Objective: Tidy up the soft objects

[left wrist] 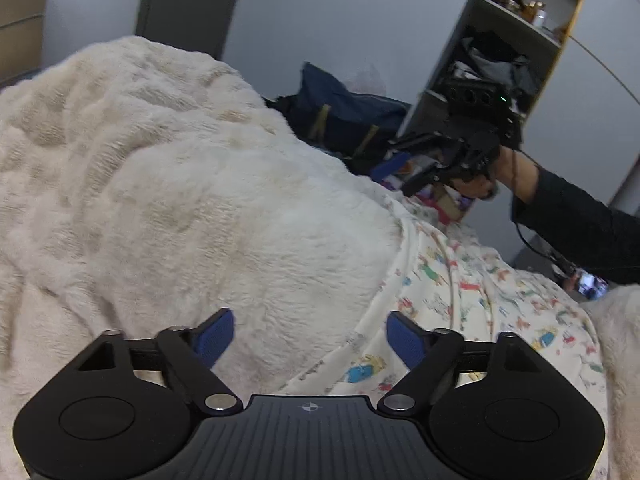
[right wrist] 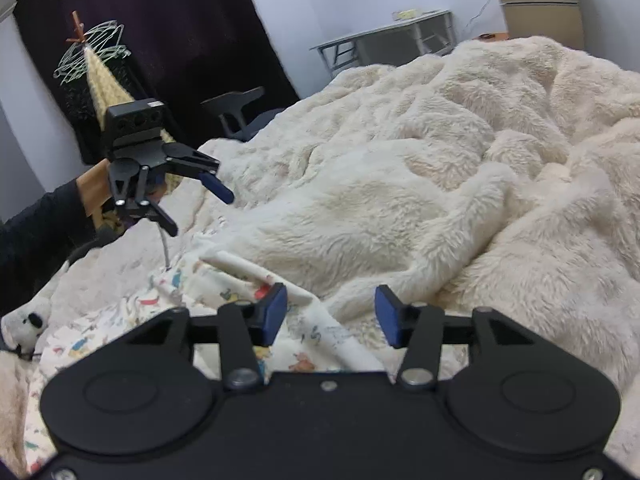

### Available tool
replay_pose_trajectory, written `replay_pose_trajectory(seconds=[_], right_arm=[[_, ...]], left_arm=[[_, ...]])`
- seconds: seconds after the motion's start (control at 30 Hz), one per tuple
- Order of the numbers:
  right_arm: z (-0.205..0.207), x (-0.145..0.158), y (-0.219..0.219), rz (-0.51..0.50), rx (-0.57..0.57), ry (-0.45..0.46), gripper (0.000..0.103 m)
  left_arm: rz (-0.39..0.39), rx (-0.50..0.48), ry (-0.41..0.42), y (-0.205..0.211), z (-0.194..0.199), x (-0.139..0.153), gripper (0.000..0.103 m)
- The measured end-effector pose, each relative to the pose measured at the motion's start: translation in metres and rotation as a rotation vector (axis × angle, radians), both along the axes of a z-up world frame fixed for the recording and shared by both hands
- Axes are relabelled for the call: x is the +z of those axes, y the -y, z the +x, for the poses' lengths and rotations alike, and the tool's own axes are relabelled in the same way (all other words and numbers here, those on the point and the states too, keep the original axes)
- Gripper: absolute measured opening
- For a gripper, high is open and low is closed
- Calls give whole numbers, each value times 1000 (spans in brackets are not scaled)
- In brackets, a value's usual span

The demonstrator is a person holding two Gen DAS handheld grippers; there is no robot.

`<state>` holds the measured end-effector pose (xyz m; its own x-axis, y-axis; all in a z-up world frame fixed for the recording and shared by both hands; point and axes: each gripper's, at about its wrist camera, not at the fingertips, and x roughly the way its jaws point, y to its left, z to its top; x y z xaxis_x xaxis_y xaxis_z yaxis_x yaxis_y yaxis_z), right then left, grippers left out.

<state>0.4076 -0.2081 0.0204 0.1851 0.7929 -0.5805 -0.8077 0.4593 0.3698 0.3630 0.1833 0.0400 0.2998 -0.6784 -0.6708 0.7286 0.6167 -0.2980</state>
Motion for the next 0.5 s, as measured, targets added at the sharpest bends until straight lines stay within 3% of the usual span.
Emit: replay_pose_trajectory(seconds=[0.03, 0.17, 0.27, 0.37, 0.43, 0.5], right_arm=[[0, 0, -4, -10, 16, 10, 49], [-3, -5, -20, -50, 67, 30, 48], [0, -9, -34, -77, 100, 14, 45], [1, -8, -37, -65, 126, -9, 42], [1, -7, -37, -60, 138, -15, 41], [2, -6, -38, -55, 145, -25, 41]], left_arm=[[8, -27, -9, 2, -1, -5, 57], [16, -55, -37, 4, 3, -20, 52], [-33, -56, -63, -1, 10, -24, 47], [-76, -82, -97, -4, 14, -26, 35], [-112, -116, -139, -6, 17, -29, 22], [-120, -133, -155, -4, 19, -30, 19]])
